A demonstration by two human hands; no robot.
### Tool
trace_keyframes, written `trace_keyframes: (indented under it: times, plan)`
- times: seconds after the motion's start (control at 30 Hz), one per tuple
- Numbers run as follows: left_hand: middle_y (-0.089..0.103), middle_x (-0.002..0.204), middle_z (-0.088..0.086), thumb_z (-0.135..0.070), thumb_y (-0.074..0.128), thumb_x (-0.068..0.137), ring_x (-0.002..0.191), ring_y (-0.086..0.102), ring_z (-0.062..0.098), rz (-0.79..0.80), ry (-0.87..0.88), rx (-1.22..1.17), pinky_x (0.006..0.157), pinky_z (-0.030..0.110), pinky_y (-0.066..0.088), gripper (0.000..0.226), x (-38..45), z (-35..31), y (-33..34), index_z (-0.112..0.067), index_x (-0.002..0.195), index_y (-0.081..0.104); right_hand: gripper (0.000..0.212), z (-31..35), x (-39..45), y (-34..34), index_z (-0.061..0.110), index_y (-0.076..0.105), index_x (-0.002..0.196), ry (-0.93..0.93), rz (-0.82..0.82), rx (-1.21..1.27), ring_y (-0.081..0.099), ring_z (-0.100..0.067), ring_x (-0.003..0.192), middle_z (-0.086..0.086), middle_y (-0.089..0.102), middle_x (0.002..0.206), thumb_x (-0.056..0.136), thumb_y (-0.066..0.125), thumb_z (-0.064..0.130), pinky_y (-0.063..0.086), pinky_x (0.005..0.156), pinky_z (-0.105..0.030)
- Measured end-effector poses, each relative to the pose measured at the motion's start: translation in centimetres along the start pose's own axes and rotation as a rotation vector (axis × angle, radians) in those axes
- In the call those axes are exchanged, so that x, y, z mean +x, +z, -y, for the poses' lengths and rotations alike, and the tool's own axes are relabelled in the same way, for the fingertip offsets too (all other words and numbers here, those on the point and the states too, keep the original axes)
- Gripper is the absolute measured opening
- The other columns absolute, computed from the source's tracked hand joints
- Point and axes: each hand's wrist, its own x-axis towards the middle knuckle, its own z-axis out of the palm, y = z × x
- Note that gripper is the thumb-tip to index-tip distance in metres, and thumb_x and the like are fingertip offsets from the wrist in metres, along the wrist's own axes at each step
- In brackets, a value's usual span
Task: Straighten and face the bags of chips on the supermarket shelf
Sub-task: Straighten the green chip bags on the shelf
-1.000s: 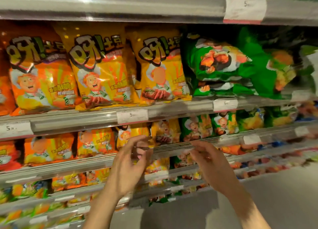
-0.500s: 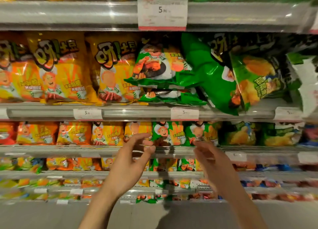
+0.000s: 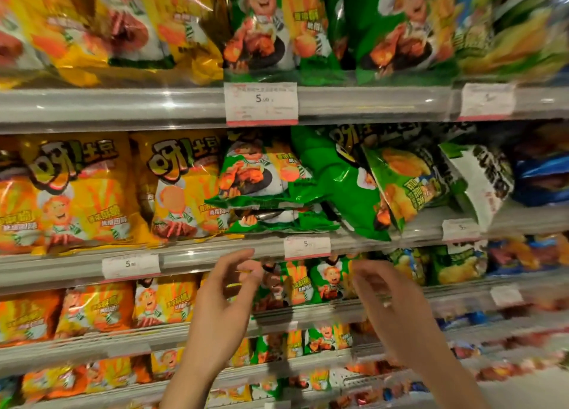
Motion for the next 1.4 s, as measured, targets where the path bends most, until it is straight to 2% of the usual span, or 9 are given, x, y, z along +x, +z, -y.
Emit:
trace_keyframes:
  times: [0.17,0.3,0.4,0.53,0.63,0.9,1.03,1.23,1.4]
  plan:
    - [0.069,0.100,-0.021,-0.051,0.063,0.086,0.096,0.068,0.007,-0.069,0.043,-0.043,0.080,0.043,0.056,0.032,1.1,-2.0,-0.4,-0.041,0.117,0.059,0.016,1.8,0.8,-2.2,0.035,0.062,0.108,-0.123,-0.214,-0.106,0.061,0.007,0.090,0.024,0.063,0.098,0.095,0.053,0.039,0.049,0.074,-0.010]
    - [0.063,0.114,-0.011,-0.058,0.060,0.081,0.093,0.069,0.005,-0.139,0.011,-0.147,0.079,0.030,0.055,0.054,2.2,-4.1,-1.1,-0.037,0.128,0.048,0.022,2.9,3.9,-3.9,0.017,0.063,0.116,-0.303,-0.324,-0.187,0.058,0.003,0.090,0.009,0.061,0.103,0.099,0.056,0.030,0.047,0.080,-0.013]
    - [0.059,0.124,-0.003,-0.061,0.061,0.080,0.097,0.068,0.009,-0.184,0.003,-0.179,0.077,0.029,0.056,0.063,3.5,-5.3,-1.3,-0.040,0.135,0.038,0.043,4.1,7.6,-5.3,0.024,0.051,0.135,-0.223,-0.160,-0.203,0.050,-0.003,0.102,0.009,0.050,0.115,0.096,0.059,0.040,0.037,0.086,-0.022]
    - [0.048,0.123,-0.015,-0.066,0.063,0.080,0.098,0.061,0.006,-0.218,0.004,-0.108,0.096,0.043,0.051,0.082,4.9,-7.0,-0.4,-0.038,0.148,0.028,0.078,4.3,12.8,-5.6,0.019,0.033,0.152,-0.247,0.004,-0.274,0.041,-0.017,0.134,-0.002,0.040,0.148,0.090,0.057,0.059,0.031,0.104,-0.024]
    - [0.042,0.138,-0.006,-0.071,0.066,0.076,0.114,0.054,0.017,-0.220,-0.047,-0.114,0.101,0.043,0.047,0.086,5.6,-7.2,0.7,-0.039,0.146,0.028,0.092,3.3,14.4,-5.3,0.023,0.024,0.155,-0.193,0.189,-0.208,0.041,-0.009,0.127,0.001,0.033,0.153,0.082,0.053,0.071,0.034,0.107,-0.027]
    - [0.041,0.144,0.000,-0.066,0.074,0.073,0.131,0.046,0.022,-0.269,-0.142,-0.208,0.109,0.049,0.044,0.102,6.5,-6.0,2.0,-0.019,0.151,0.029,0.064,1.5,15.5,-6.1,0.040,0.029,0.135,-0.126,0.338,0.007,0.049,-0.012,0.122,0.009,0.045,0.136,0.086,0.063,0.060,0.041,0.097,-0.029]
    - [0.040,0.141,-0.001,-0.062,0.074,0.077,0.134,0.045,0.025,-0.261,-0.141,-0.226,0.108,0.051,0.045,0.100,6.5,-5.9,2.0,-0.017,0.152,0.027,0.067,1.0,15.0,-4.7,0.035,0.031,0.131,-0.116,0.186,0.043,0.055,-0.012,0.114,0.010,0.052,0.125,0.081,0.070,0.059,0.045,0.090,-0.029]
    - [0.048,0.110,-0.016,-0.058,0.074,0.078,0.119,0.056,0.022,-0.230,-0.128,-0.221,0.101,0.047,0.052,0.071,6.5,-5.7,1.9,-0.025,0.130,0.039,0.087,0.4,14.6,-2.6,0.030,0.025,0.150,-0.130,-0.099,0.105,0.040,-0.017,0.135,0.001,0.038,0.149,0.081,0.070,0.060,0.037,0.112,-0.042]
    - [0.051,0.114,-0.009,-0.062,0.072,0.078,0.116,0.060,0.025,-0.220,-0.139,-0.207,0.092,0.038,0.051,0.080,6.6,-5.6,1.8,-0.019,0.137,0.039,0.086,1.6,15.2,-0.2,0.014,0.036,0.143,-0.074,-0.412,-0.073,0.037,-0.032,0.131,-0.016,0.040,0.138,0.079,0.072,0.059,0.033,0.108,-0.045]
